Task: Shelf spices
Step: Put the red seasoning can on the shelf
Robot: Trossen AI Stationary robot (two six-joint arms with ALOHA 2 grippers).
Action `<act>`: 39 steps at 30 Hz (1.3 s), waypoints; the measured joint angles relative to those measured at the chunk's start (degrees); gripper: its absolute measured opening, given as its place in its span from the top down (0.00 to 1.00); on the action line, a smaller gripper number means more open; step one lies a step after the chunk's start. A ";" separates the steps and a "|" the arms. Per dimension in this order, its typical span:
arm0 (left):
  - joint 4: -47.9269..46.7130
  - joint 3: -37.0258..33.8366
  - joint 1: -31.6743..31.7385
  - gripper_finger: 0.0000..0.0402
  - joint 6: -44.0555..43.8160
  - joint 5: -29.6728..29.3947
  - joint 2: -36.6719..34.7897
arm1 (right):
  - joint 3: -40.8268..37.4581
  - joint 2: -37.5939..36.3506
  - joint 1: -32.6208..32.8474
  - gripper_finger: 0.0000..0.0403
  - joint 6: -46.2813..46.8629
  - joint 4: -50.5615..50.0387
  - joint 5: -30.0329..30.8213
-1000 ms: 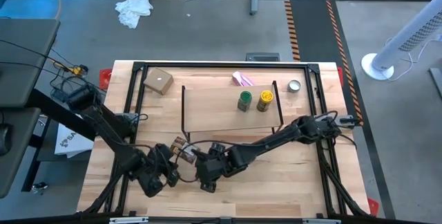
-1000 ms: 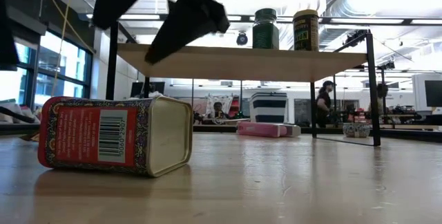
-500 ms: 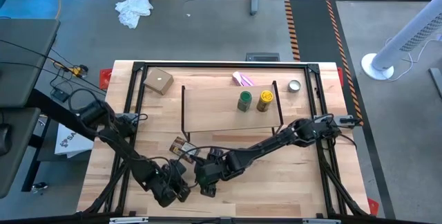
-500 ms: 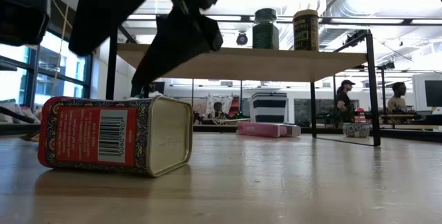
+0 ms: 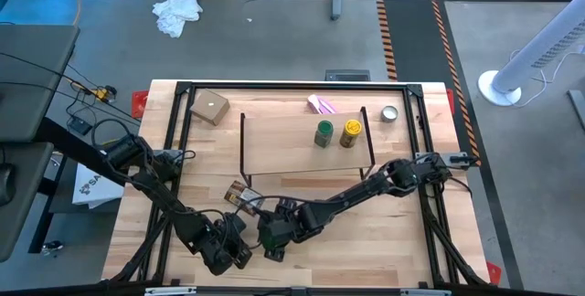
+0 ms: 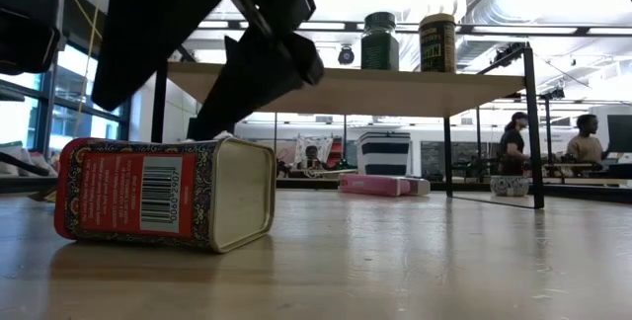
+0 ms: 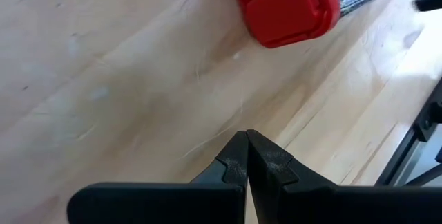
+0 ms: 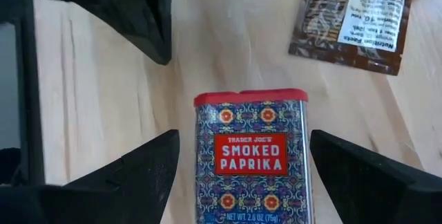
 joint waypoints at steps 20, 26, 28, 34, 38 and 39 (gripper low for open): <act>0.09 0.00 0.00 1.00 -0.79 0.05 0.00 | 0.11 2.57 1.28 0.20 0.07 -0.36 -0.16; 0.09 0.00 0.00 1.00 -0.79 0.31 0.00 | 0.11 2.69 1.67 0.20 0.01 0.61 -0.54; 0.10 0.00 0.00 1.00 -0.72 0.31 0.00 | 0.11 2.71 1.67 0.20 -0.06 0.69 -2.34; 0.09 0.00 0.00 1.00 -0.76 0.50 0.00 | 0.09 2.76 1.76 0.20 -0.19 1.31 -3.70; 0.09 0.00 0.00 1.00 -0.87 0.53 0.00 | 0.09 3.12 1.89 0.20 -1.67 -0.18 -1.01; 0.10 0.00 0.00 1.00 -0.87 0.53 0.00 | 0.11 3.15 1.93 0.20 -1.84 -0.48 -0.70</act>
